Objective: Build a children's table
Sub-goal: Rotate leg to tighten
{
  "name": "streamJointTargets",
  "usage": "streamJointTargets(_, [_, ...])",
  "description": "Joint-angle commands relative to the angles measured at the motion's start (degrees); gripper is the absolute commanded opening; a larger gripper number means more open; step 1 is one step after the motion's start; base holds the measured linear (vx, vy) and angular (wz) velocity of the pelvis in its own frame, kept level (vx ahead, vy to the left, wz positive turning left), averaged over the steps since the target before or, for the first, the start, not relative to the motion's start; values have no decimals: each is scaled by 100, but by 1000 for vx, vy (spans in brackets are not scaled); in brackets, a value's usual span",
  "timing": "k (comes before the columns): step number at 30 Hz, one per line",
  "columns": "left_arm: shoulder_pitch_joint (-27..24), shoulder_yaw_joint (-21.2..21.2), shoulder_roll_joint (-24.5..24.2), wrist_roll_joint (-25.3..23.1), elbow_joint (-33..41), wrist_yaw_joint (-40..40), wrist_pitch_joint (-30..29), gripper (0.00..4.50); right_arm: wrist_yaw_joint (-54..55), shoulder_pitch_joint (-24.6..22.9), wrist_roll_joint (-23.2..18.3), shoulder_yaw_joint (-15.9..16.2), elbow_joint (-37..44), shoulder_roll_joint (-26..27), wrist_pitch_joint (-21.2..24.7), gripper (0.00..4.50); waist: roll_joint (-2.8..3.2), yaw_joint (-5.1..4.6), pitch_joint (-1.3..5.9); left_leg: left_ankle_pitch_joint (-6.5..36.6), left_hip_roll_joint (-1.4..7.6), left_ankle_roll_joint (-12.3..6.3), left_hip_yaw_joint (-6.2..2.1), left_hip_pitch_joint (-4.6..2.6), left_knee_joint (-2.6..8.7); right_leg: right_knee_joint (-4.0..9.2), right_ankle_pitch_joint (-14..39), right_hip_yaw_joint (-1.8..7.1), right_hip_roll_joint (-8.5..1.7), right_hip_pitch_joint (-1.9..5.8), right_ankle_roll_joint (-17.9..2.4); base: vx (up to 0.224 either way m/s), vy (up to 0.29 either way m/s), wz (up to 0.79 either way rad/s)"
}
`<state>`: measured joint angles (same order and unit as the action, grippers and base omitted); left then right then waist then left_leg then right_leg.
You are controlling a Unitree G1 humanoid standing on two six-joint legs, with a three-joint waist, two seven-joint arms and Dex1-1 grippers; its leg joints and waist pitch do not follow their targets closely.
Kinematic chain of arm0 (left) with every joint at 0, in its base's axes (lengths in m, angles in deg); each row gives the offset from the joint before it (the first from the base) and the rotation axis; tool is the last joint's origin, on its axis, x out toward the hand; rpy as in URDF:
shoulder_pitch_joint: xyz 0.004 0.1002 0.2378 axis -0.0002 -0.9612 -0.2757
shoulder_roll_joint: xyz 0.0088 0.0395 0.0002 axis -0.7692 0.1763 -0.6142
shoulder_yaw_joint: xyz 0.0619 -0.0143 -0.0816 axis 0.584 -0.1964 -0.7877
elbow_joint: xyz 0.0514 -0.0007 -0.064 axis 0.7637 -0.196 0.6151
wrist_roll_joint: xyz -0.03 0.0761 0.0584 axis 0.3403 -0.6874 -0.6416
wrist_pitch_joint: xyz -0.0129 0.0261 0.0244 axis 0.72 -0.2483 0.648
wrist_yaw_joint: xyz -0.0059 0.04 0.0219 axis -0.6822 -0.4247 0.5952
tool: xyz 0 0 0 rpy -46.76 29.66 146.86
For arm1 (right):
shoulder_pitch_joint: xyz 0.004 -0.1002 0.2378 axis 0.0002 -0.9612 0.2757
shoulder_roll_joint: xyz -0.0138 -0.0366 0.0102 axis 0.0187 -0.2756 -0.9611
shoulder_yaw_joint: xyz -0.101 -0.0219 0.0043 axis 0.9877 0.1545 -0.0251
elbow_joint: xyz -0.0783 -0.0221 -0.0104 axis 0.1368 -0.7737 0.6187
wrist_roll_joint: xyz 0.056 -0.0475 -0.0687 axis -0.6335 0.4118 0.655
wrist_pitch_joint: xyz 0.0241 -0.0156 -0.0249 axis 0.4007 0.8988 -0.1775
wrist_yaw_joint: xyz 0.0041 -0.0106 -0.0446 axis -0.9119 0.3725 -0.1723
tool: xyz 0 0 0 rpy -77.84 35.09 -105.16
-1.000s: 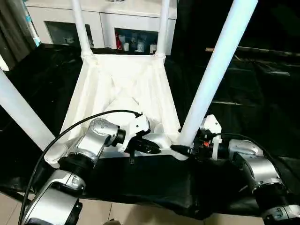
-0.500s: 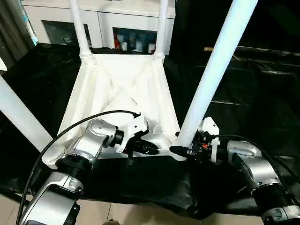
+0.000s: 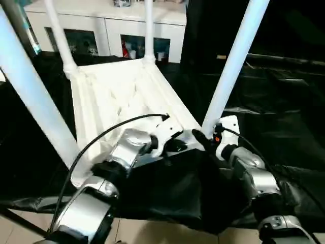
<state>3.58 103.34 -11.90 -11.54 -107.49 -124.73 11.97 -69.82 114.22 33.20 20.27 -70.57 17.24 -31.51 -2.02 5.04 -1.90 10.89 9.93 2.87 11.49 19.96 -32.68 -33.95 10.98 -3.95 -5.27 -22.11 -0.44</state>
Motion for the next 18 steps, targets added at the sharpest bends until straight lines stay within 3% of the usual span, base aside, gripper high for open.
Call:
streamJointTargets(1, [6, 104, 279, -102, -344, 493, -21, 0, -396, -34, 131, 593, -43, 465, 31, 307, -43, -6, 227, 1418, 343, -219, -182, -15, 415, 514, 1911, 283, -422, 169, -923, 0, 0, 0])
streamJointTargets(8, [-27, 190, 41, -75, -329, -158, 158, 0, -972, -64, 33, 584, 196, 64, -62, 383, -58, -2, 219, 1494, 363, -252, -199, -14, 431, 535, 2180, 278, -438, 171, -868, 0, 0, 0])
streamJointTargets(11, [-145, 356, -331, -80, -106, -974, 73, 0, -1814, -117, -116, 587, 457, -513, -146, 391, -74, 23, 235, 1304, 363, -346, -186, -1, 409, 480, 1683, 281, -435, 208, -991, 0, 0, 0])
streamJointTargets(16, [-303, 557, -757, -32, 277, -1937, -70, 0, -2773, -207, -360, 583, 728, -998, 15, 391, -96, 21, 247, 1010, 378, -522, -159, 13, 370, 399, 1090, 280, -433, 215, -1259, 0, 0, 0])
streamJointTargets(18, [-366, 588, -863, 48, 426, -2257, -131, 0, -2957, -231, -386, 603, 793, -1095, 31, 391, -71, 41, 244, 929, 398, -565, -159, 5, 368, 375, 926, 282, -433, 209, -1352, 0, 0, 0])
